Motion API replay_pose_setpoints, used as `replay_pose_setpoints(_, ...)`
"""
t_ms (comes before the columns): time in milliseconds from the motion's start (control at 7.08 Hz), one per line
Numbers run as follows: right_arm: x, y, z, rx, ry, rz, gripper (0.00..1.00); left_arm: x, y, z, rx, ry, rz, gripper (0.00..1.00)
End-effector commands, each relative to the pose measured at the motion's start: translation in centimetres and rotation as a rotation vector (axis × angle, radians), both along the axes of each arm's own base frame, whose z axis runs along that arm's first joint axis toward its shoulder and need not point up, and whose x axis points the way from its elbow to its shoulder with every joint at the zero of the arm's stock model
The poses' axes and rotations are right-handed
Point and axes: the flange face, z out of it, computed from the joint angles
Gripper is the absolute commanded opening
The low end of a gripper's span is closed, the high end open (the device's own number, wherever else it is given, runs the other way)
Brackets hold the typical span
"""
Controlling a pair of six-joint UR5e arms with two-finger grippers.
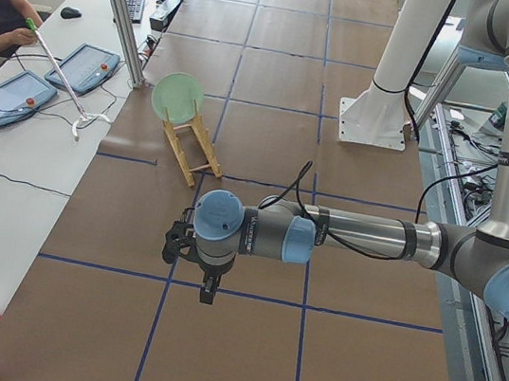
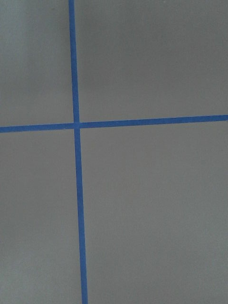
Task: Place plate on rack
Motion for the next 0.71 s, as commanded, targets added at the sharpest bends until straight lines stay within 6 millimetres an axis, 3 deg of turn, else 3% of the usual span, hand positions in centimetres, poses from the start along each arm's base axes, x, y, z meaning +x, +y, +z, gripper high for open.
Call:
replay_pose_setpoints(0, 0.0, 0.0, 0.0, 0.000, 0.000, 0.000, 1.00, 0.0, 0.0, -0.4, 0.006, -0.001, 0.000, 1.00)
replay_pose_setpoints(282, 0.0, 0.0, -0.1, 0.001, 0.000, 0.000, 1.00, 0.0, -0.3, -0.9, -0.020, -0.001, 0.000, 1.00)
replay_pose_setpoints(565, 0.0, 0.0, 0.0, 0.000, 0.000, 0.000, 1.00, -0.3, -1.8, -2.1, -0.106, -0.002, -0.003, 1.00)
